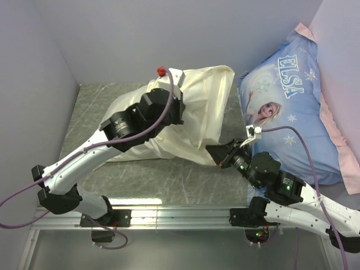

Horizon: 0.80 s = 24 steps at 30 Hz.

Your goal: Remove the pillowcase from the pillow

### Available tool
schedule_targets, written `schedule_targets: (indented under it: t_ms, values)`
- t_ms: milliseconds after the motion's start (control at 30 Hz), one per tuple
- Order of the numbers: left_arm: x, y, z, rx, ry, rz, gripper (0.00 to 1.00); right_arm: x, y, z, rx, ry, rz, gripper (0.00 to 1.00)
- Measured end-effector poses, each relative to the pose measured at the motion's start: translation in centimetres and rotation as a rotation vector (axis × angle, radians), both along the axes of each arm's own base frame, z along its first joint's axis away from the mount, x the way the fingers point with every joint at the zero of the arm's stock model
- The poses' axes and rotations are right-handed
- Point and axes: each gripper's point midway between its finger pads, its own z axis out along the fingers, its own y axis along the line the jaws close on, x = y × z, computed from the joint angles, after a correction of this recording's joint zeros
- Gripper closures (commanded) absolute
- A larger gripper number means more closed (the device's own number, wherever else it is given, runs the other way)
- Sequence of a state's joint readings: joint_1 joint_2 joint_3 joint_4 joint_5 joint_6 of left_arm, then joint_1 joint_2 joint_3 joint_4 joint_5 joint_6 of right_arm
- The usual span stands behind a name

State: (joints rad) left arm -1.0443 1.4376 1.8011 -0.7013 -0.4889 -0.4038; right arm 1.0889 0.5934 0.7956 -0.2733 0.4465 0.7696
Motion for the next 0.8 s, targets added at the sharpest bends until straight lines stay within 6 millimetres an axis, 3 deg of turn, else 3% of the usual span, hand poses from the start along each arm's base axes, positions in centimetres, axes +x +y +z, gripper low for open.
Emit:
schedule_targets:
  t_ms: [167,267,467,600,733,800]
  values:
    - [1.5,3.8,2.9,-0.04,-0.065,0.113,1.0,-0.6,-0.7,-4.7,-0.104,0.056,0.009,0.75]
    - [1.2,5.1,4.2,-0.057,-0.085,0.134,1.0,-0.6,-0.5,-5.6,-0.124,0.07,0.014,0.92]
    - [0.9,4.9,4.3,-0.062,-0.081,0.108,1.0,0.2,0.5,-6.5,-0.149,0.09,0.001,1.0]
    - [0.2,4.0,4.1,-0.07,-0.06,0.035,1.0,3.2,1.6,-8.6,-0.225,0.138,-0.037,1.0]
    - [-1.6,3.3,2.9,-0.074,-0.021,-0.067,1.0,7.9,0.8,-10.8,-0.244,0.204,-0.104,0.99]
    - [-2.6,3.5,2.3,-0.077,-0.004,-0.106,1.0,9.0,1.2,-11.4,-0.258,0.224,-0.094,0.9]
